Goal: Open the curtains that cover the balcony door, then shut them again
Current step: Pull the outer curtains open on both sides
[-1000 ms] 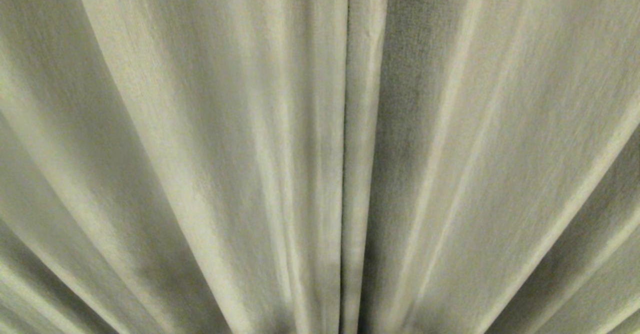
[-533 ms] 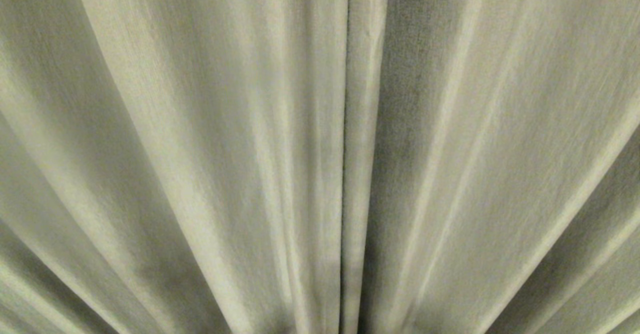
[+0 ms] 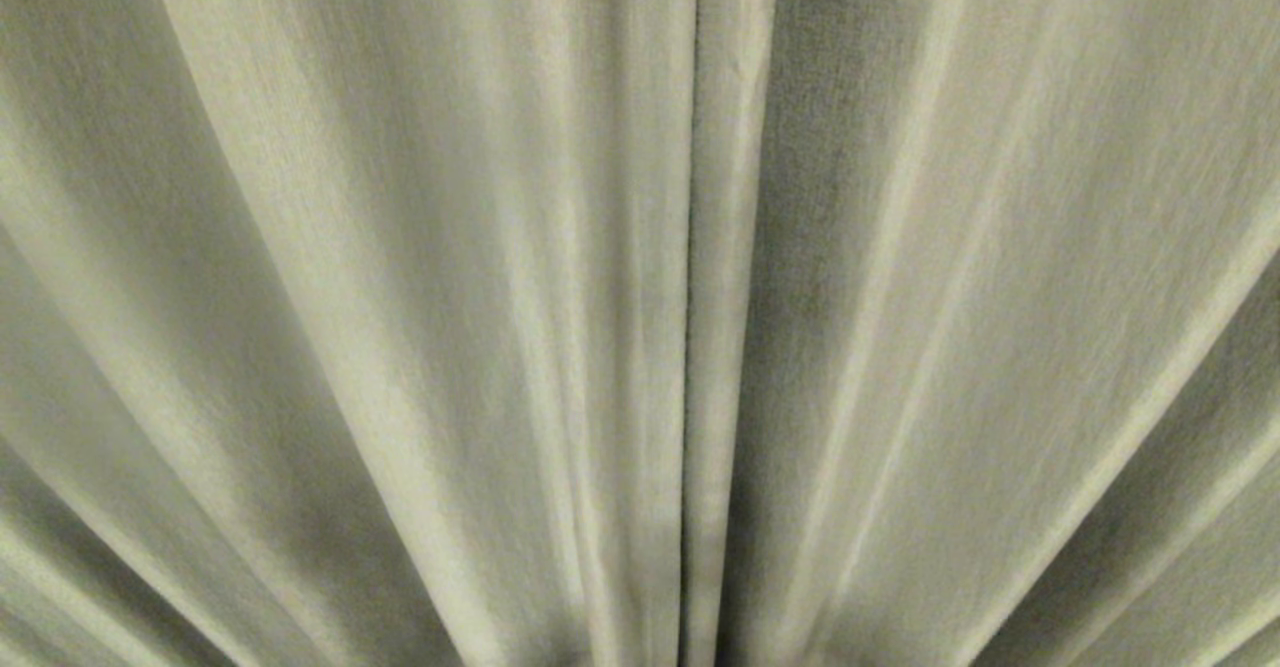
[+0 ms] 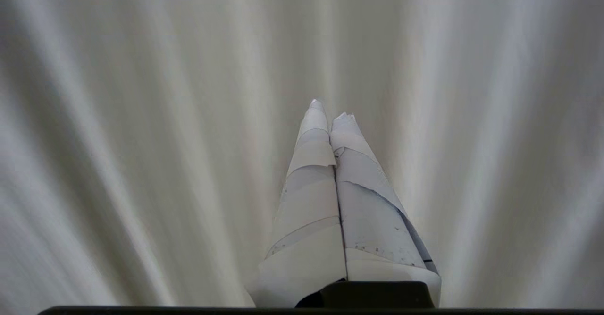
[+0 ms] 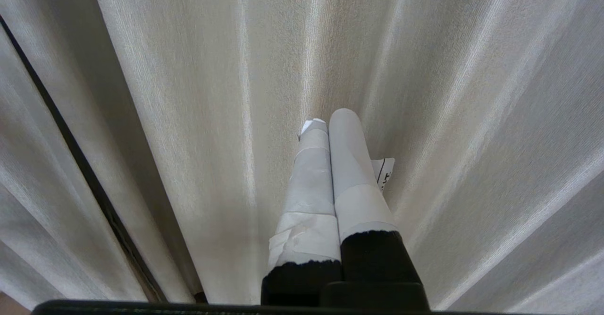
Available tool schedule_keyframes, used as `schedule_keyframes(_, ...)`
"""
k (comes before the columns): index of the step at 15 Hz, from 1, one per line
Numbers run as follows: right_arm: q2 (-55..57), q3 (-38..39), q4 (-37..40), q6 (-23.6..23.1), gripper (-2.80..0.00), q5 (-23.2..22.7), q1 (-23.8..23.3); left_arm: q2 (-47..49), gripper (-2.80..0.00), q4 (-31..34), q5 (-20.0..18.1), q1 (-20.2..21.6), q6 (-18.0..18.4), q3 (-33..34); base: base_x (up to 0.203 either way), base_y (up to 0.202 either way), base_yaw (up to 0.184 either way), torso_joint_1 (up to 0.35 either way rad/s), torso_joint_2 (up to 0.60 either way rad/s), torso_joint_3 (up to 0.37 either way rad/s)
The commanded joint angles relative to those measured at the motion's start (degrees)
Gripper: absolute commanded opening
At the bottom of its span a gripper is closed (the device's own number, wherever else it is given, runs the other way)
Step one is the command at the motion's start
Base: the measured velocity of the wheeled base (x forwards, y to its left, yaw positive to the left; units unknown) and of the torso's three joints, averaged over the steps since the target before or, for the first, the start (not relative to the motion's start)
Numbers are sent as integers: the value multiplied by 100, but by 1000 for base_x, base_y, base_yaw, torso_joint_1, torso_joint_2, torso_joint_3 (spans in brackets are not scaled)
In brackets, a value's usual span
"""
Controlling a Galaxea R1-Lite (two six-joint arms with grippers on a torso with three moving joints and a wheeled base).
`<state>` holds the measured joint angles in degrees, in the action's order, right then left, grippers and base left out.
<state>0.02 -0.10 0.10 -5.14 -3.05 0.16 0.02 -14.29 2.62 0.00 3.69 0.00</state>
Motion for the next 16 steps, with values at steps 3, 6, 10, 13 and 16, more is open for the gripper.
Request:
schedule_keyframes(3,7,1,-1,-4,-280,-3,2,-2,-280,-441,1154,0,84,0,0,0,0,0,0,0)
schedule_keyframes(6,7,1,-1,-4,-280,-3,2,-2,-280,-239,1365,0,188,0,0,0,0,0,0,0)
schedule_keyframes(10,7,1,-1,-4,-280,-3,2,15,-280,251,641,0,441,-408,0,0,0,0,0,0)
schedule_keyframes(13,7,1,8,-4,-280,-3,2,333,-280,1390,-489,4,400,-1446,0,0,0,0,0,0)
schedule_keyframes(16,7,1,-1,-4,-280,-3,2,1556,-280,1538,-1436,27,199,-2125,0,0,0,0,0,0)
